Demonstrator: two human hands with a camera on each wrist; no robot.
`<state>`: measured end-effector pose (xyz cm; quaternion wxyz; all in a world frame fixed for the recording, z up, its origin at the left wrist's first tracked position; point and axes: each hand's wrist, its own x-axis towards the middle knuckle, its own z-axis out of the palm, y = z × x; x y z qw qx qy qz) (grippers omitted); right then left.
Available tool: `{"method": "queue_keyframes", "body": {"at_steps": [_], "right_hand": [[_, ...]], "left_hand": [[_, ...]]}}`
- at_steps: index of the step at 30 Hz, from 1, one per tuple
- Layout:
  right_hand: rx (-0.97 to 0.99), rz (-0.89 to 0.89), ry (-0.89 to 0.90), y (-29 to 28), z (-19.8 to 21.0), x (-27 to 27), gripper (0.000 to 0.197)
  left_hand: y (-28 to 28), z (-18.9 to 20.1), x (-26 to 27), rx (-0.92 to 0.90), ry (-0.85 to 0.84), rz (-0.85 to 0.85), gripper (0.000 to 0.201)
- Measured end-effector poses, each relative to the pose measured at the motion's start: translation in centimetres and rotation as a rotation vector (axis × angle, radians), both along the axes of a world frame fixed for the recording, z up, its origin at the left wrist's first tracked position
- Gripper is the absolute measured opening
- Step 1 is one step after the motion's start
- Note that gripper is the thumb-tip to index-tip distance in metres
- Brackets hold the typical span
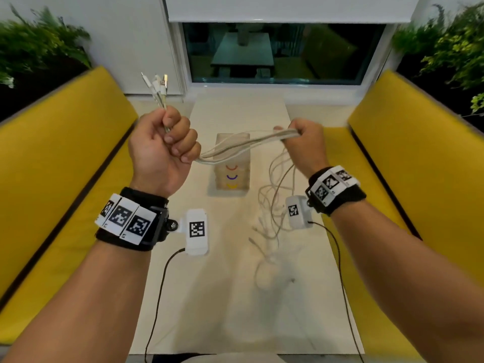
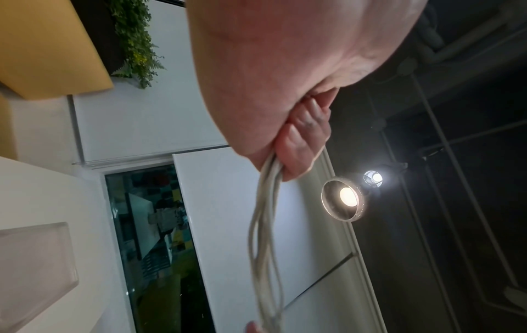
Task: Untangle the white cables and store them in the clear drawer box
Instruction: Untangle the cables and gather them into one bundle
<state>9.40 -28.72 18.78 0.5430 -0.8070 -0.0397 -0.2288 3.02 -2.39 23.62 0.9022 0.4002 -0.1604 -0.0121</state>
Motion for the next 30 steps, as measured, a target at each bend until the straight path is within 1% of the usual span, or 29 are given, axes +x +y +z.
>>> {"method": "queue_keyframes", "body": {"at_steps": [2, 3, 5, 6, 7, 8, 9, 11, 12, 14, 16, 17, 18, 19, 20, 21, 22, 23, 24, 26, 28, 29, 30], "right_hand": [[-0.015, -0.053, -0.175, -0.3, 2.3, -0.2, 0.037], [-0.031, -0.061, -0.231, -0.3, 2.9, -0.4, 0.035], [-0.112, -0.079, -0.255, -0.2, 3.2, -1.0, 0.032], [-0.171, -0.088, -0.215, -0.3, 2.7, -1.2, 0.031], [-0.247, -0.088, -0.140, -0.4, 1.9, -1.4, 0.030], [-0.342, -0.069, -0.026, -0.5, 0.8, -1.6, 0.027], [-0.430, -0.016, 0.120, -0.7, -0.6, -1.9, 0.024], [-0.558, 0.152, 0.411, -0.7, -3.7, -3.0, 0.015], [-0.610, 0.229, 0.530, -0.6, -5.4, -3.6, 0.015], [-0.706, 0.352, 0.698, -0.1, -8.5, -4.9, 0.024], [-0.812, 0.434, 0.797, 0.7, -10.5, -6.0, 0.026], [-0.843, 0.466, 0.840, 1.0, -11.1, -6.3, 0.032], [-0.846, 0.503, 0.880, 1.1, -11.2, -6.5, 0.056], [-0.802, 0.553, 0.921, 1.2, -10.9, -6.6, 0.086], [-0.732, 0.607, 0.941, 1.3, -10.3, -6.6, 0.110], [-0.638, 0.653, 0.922, 1.5, -9.4, -6.5, 0.124], [-0.521, 0.681, 0.875, 1.9, -8.5, -6.4, 0.130], [-0.382, 0.686, 0.802, 2.6, -8.0, -6.1, 0.127], [-0.224, 0.682, 0.720, 3.5, -7.7, -5.8, 0.118], [0.105, 0.690, 0.615, 5.5, -7.9, -5.4, 0.086], [0.376, 0.726, 0.669, 7.3, -8.9, -5.6, 0.051], [0.432, 0.769, 0.727, 8.0, -9.7, -5.9, 0.039], [0.402, 0.819, 0.791, 8.4, -10.4, -6.4, 0.038]], "left_hand": [[-0.2, -0.4, 0.1, -0.009, 0.015, 0.001, 0.023], [-0.3, -0.6, 0.2, -0.009, 0.024, 0.003, 0.022], [-0.4, -1.2, 0.3, 0.016, 0.053, 0.024, 0.020], [-0.4, -1.5, 0.4, 0.033, 0.068, 0.034, 0.020], [-0.3, -1.9, 0.5, 0.047, 0.084, 0.039, 0.020], [-0.2, -2.4, 0.5, 0.059, 0.104, 0.040, 0.021], [-0.2, -2.9, 0.6, 0.071, 0.129, 0.041, 0.022], [-0.2, -4.3, 0.8, 0.104, 0.188, 0.048, 0.029], [-0.3, -5.0, 0.9, 0.131, 0.222, 0.056, 0.032], [-0.8, -6.8, 1.1, 0.211, 0.279, 0.077, 0.035], [-1.3, -8.5, 1.2, 0.317, 0.313, 0.104, 0.036], [-1.6, -9.3, 1.2, 0.373, 0.318, 0.117, 0.035], [-1.8, -10.1, 1.1, 0.426, 0.319, 0.126, 0.035], [-2.1, -10.6, 1.0, 0.467, 0.322, 0.126, 0.034], [-2.4, -11.1, 0.9, 0.489, 0.329, 0.117, 0.034], [-2.6, -11.5, 0.8, 0.486, 0.341, 0.099, 0.034], [-2.8, -11.8, 0.6, 0.455, 0.358, 0.070, 0.034], [-3.1, -12.1, 0.4, 0.394, 0.378, 0.030, 0.034], [-3.4, -12.3, 0.2, 0.313, 0.403, -0.011, 0.034], [-4.2, -12.9, -0.2, 0.163, 0.449, -0.068, 0.036], [-4.9, -13.5, -0.4, 0.105, 0.464, -0.089, 0.036], [-5.0, -13.8, -0.4, 0.106, 0.460, -0.102, 0.035], [-4.9, -14.1, -0.3, 0.120, 0.451, -0.115, 0.035]]}}
